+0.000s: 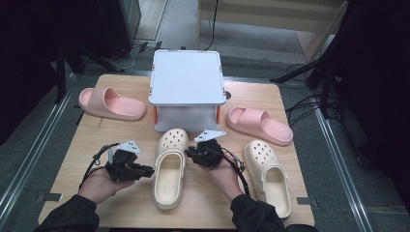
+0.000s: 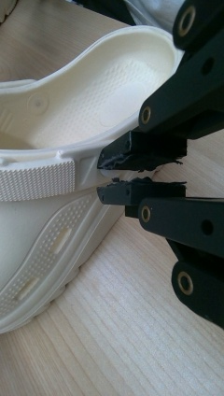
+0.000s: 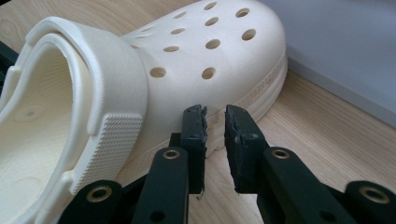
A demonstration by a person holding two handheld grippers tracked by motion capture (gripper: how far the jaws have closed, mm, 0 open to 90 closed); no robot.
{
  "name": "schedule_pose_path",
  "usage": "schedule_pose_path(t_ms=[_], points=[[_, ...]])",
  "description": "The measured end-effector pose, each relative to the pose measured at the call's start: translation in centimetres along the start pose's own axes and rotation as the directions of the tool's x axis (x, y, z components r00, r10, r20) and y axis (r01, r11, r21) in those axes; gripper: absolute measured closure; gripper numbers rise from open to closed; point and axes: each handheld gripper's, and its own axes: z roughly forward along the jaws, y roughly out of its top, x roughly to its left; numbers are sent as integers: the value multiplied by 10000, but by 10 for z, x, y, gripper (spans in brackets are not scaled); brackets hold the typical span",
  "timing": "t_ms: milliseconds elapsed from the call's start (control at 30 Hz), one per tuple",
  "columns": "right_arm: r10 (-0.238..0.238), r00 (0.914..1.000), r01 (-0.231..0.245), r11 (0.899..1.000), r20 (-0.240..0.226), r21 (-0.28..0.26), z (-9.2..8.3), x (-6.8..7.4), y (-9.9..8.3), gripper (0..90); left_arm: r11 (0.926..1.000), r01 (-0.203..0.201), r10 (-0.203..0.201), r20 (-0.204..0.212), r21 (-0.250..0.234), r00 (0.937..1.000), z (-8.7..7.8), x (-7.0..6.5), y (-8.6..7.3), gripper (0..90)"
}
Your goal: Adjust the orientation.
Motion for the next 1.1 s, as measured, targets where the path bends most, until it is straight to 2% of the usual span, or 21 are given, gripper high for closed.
schedule_pose_path(t_ms=[67, 133, 200, 233, 300, 367, 400, 500, 633, 767, 1100], points=[[22, 10000, -22, 10000, -3, 47, -1, -2, 1, 746, 9999, 95, -95, -58, -35, 9999, -2, 1, 0, 764], [131, 9998, -131, 9999, -117, -17, -5, -4, 1, 734, 9994, 110, -115, -162, -320, 9998, -6, 3, 1, 713], [96, 9998, -98, 9998, -158, -144, -14, -7, 2, 682, 9979, 75, -103, -434, -646, 9990, -9, 5, 0, 632], [96, 9998, -98, 9998, -158, -144, -14, -7, 2, 682, 9970, 76, -125, -634, -768, 9979, -11, 5, -1, 632], [207, 9991, -211, 9997, -379, -121, -21, -9, 4, 647, 9952, 188, -252, -654, -965, 9975, -13, 5, -1, 588], [81, 9991, -86, 9999, -423, -136, -35, -9, 4, 612, 9949, 159, -234, -743, -1001, 9970, -13, 4, 0, 526], [81, 9991, -86, 9999, -423, -136, -35, -9, 4, 612, 9949, 159, -234, -743, -1001, 9970, -13, 4, 0, 506], [31, 9990, -38, 9999, -447, -157, -48, -9, 3, 575, 9957, 135, -205, -769, -912, 9968, -11, 3, 1, 472], [224, 9980, -227, 9997, -599, -59, -64, -12, -1, 550, 9953, 216, -285, -722, -949, 9970, -10, 7, 5, 442], [261, 9979, -262, 9997, -598, -9, -71, -14, -4, 534, 9960, 269, -331, -717, -858, 9969, -10, 11, 7, 428], [513, 9985, -516, 9986, -214, -131, -106, -25, -17, 530, 9964, 245, -308, -774, -807, 9965, -10, 16, 11, 420]])
